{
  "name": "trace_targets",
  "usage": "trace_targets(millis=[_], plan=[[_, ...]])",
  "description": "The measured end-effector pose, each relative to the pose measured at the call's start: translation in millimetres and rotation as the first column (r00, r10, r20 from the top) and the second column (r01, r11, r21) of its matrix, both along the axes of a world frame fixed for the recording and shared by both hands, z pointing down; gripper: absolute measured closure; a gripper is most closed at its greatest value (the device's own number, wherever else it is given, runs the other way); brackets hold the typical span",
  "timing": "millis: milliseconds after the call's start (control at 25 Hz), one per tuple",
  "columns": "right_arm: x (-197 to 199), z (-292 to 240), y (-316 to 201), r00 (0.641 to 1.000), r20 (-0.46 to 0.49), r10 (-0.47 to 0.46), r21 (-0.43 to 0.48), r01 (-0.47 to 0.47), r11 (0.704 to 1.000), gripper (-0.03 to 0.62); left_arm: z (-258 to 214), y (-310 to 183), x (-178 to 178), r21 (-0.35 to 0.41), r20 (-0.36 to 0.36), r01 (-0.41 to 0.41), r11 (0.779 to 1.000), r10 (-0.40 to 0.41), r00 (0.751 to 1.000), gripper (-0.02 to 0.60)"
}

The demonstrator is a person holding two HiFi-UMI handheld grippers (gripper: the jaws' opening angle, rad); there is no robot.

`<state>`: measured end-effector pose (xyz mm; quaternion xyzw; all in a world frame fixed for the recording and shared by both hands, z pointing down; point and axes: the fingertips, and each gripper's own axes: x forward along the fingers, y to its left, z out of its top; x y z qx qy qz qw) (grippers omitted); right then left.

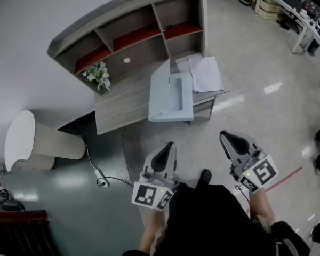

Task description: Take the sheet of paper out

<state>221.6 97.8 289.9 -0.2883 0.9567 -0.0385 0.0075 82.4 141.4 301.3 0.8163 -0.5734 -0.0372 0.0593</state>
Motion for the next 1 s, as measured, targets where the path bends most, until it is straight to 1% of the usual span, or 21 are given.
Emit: trace_targets(millis=[320, 520, 760, 1000], plan=[[15, 3, -2, 1.0, 0.017, 0.012, -0.01, -0.012, 1.0, 0.582, 3, 0, 15, -0.01, 0.014, 0.004, 1.0, -0.004, 1.0, 0.569], [21, 8, -7, 0.998, 0.055, 0.023, -0.046, -0.021, 0.999, 0.582, 8, 0, 20, -0.024, 0.029, 0.017, 1.0, -0.016, 0.999, 0.569], [11, 15, -12, 0.998, 0.054, 0.009, -0.076, -0.005, 0.997, 0.582, 14, -3, 8, -0.038, 0.05, 0.046, 0.998, -0.044, 0.998, 0.569], [-6, 23, -20, 1.0, 0.022, 0.004, -0.083, -0.002, 0.997, 0.582, 25, -17, -9, -0.055, 0.054, 0.054, 0.997, -0.051, 0.997, 0.569]])
